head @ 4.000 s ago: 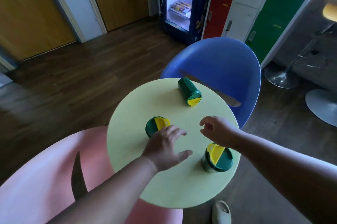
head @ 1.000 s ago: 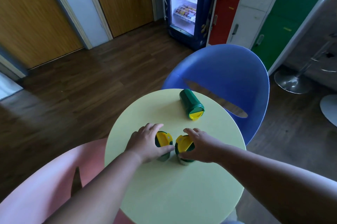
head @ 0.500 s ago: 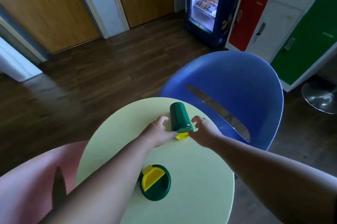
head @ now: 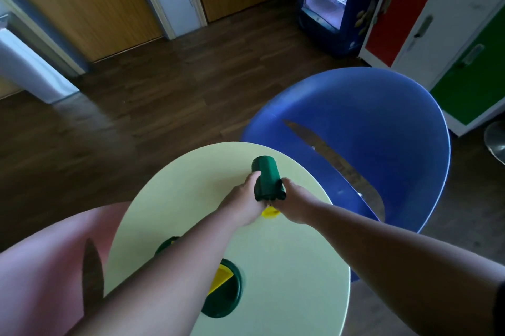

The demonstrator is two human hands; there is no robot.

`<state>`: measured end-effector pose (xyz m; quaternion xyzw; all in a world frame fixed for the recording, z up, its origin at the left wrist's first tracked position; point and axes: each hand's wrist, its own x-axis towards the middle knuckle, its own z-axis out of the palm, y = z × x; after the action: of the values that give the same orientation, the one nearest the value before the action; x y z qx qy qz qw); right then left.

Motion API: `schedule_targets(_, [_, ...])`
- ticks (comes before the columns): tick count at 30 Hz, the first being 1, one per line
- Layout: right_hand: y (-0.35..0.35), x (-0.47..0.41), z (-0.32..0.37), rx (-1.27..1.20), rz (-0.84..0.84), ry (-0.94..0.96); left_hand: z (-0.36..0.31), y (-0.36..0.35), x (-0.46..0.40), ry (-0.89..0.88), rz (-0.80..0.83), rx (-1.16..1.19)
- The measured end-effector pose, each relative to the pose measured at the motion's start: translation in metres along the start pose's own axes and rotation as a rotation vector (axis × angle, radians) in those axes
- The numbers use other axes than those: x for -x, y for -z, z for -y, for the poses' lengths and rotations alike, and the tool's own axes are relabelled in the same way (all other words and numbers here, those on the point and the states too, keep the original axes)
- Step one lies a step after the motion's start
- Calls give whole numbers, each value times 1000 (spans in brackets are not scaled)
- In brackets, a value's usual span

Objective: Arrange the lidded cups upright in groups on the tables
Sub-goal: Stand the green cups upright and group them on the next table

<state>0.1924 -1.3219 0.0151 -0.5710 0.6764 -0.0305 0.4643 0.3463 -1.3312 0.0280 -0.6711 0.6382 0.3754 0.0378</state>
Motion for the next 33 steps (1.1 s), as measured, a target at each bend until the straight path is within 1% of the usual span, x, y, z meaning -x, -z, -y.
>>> schedule_targets(6, [4, 16, 27, 82, 31, 54, 18, 28, 21, 0, -23, 45])
schedule_targets(12, [-16, 29, 53, 165, 78, 54, 45, 45, 44, 0, 31, 42])
schedule_targets(15, [-22, 33, 64, 175, 90, 49, 56, 49, 49, -2, 46, -14])
schedule_targets(19, [-29, 38, 75, 175, 109, 38, 67, 51, 52, 6, 57, -161])
schedule_targets(23, [-33, 37, 80, 172, 71, 24, 73, 54, 52, 2, 40, -233])
schedule_targets(25, [-37, 36, 80, 180, 42, 23, 79, 55, 54, -9, 12, -212])
schedule_targets(29, [-45, 35, 76, 195, -24, 50, 98, 57, 69, -35, -12, 30])
schedule_targets(33, [-44, 38, 71, 163, -74, 101, 128, 61, 93, -130, -113, -10])
